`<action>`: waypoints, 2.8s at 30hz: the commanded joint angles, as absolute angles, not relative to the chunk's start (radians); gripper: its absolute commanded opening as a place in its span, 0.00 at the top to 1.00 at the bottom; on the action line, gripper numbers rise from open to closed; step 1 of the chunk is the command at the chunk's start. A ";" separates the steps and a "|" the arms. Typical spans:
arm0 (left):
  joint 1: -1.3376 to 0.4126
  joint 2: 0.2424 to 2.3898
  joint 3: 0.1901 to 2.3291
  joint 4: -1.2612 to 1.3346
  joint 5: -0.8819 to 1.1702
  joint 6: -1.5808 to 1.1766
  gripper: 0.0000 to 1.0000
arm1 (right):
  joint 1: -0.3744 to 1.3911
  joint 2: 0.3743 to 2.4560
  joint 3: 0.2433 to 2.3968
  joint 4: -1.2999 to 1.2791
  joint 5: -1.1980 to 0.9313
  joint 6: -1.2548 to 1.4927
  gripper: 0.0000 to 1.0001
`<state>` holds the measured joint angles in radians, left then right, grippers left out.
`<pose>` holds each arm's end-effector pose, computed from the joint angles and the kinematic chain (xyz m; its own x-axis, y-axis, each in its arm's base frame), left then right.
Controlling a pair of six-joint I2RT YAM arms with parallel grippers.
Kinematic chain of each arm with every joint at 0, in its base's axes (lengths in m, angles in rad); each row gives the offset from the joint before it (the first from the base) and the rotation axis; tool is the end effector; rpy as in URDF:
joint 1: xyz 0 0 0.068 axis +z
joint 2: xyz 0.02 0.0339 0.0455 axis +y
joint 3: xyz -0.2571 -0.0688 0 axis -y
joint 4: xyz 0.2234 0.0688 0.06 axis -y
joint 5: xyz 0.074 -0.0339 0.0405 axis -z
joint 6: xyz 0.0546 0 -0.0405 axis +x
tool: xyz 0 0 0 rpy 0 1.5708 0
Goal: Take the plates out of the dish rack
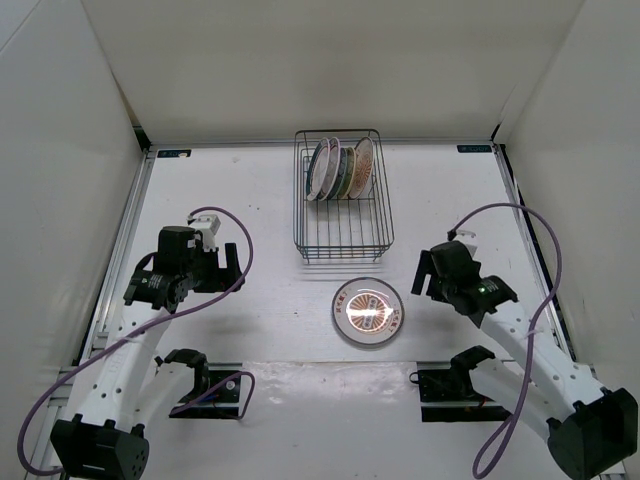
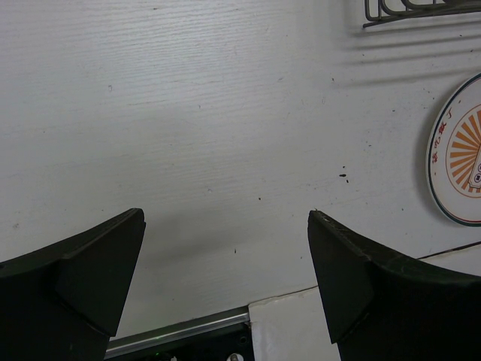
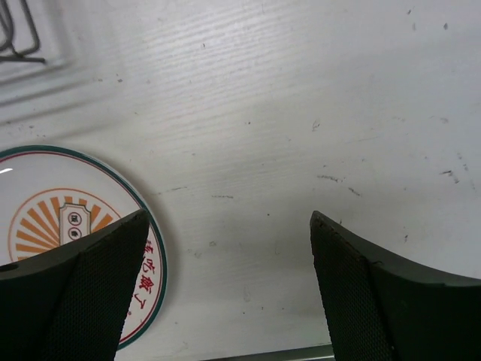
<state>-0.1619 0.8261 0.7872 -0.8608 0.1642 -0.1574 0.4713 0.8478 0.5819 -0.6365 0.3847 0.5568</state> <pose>0.1474 -0.0331 0.2537 -0.8040 -0.0254 -0.5941 0.1350 0.9652 -0.2239 0.1505 0.0537 0.2077 -0.7065 0.1897 -0.6818 0.1882 0.9791 0.0775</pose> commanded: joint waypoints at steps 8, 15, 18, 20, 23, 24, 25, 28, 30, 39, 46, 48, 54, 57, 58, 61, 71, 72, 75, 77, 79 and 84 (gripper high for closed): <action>-0.161 0.798 0.807 -0.862 0.153 -0.155 0.00 | 0.468 0.917 0.883 -0.640 0.465 0.419 0.11; -0.164 0.798 0.799 -0.853 0.156 -0.164 0.00 | 0.465 1.126 1.179 -0.534 0.446 0.339 0.15; -0.161 0.795 0.796 -0.854 0.147 -0.178 0.00 | 0.466 1.222 1.288 -0.470 0.426 0.314 0.19; -0.161 0.793 0.801 -0.857 0.141 -0.184 0.00 | 0.465 1.279 1.354 -0.443 0.393 0.296 0.21; -0.163 0.788 0.801 -0.859 0.150 -0.183 0.00 | 0.465 1.400 1.455 -0.410 0.361 0.282 0.21; -0.163 0.781 0.798 -0.859 0.150 -0.183 0.00 | 0.468 1.478 1.480 -0.423 0.356 0.281 0.21; -0.161 0.778 0.798 -0.858 0.155 -0.181 0.00 | 0.466 1.503 1.499 -0.422 0.359 0.284 0.21; -0.161 0.772 0.798 -0.857 0.155 -0.181 0.00 | 0.465 1.622 1.595 -0.379 0.331 0.269 0.22; -0.164 0.775 0.801 -0.861 0.155 -0.179 0.00 | 0.466 1.733 1.672 -0.367 0.321 0.259 0.22; -0.169 0.802 0.810 -0.870 0.167 -0.175 0.00 | 0.465 2.026 1.925 -0.382 0.423 0.235 0.23; -0.172 0.808 0.813 -0.870 0.161 -0.175 0.00 | 0.463 2.069 1.922 -0.318 0.469 0.242 0.30; -0.170 0.810 0.811 -0.871 0.161 -0.173 0.00 | 0.462 2.077 1.921 -0.308 0.474 0.247 0.30; -0.170 0.807 0.813 -0.873 0.163 -0.173 0.00 | 0.457 2.095 1.922 -0.296 0.477 0.236 0.42; -0.173 0.807 0.815 -0.874 0.163 -0.172 0.00 | 0.454 2.106 1.922 -0.296 0.489 0.239 0.49; -0.172 0.807 0.813 -0.873 0.164 -0.172 0.00 | 0.453 2.105 1.919 -0.299 0.486 0.241 0.51; -0.170 0.805 0.813 -0.876 0.160 -0.172 0.00 | 0.449 2.112 1.917 -0.296 0.489 0.239 0.65; -0.170 0.802 0.813 -0.874 0.160 -0.169 0.00 | 0.446 2.118 1.939 -0.307 0.521 0.238 0.92; -0.172 0.798 0.811 -0.874 0.158 -0.170 0.00 | 0.445 2.118 1.940 -0.307 0.526 0.232 0.94; -0.172 0.796 0.813 -0.873 0.156 -0.172 0.00 | 0.448 2.118 1.950 -0.311 0.537 0.224 1.00; -0.170 0.796 0.813 -0.874 0.161 -0.172 0.00 | 0.448 2.115 1.951 -0.316 0.543 0.222 1.00; -0.172 0.795 0.811 -0.873 0.158 -0.170 0.00 | 0.449 2.114 1.953 -0.321 0.545 0.219 1.00; -0.170 0.793 0.811 -0.874 0.160 -0.169 0.00 | 0.449 2.100 1.960 -0.327 0.549 0.219 1.00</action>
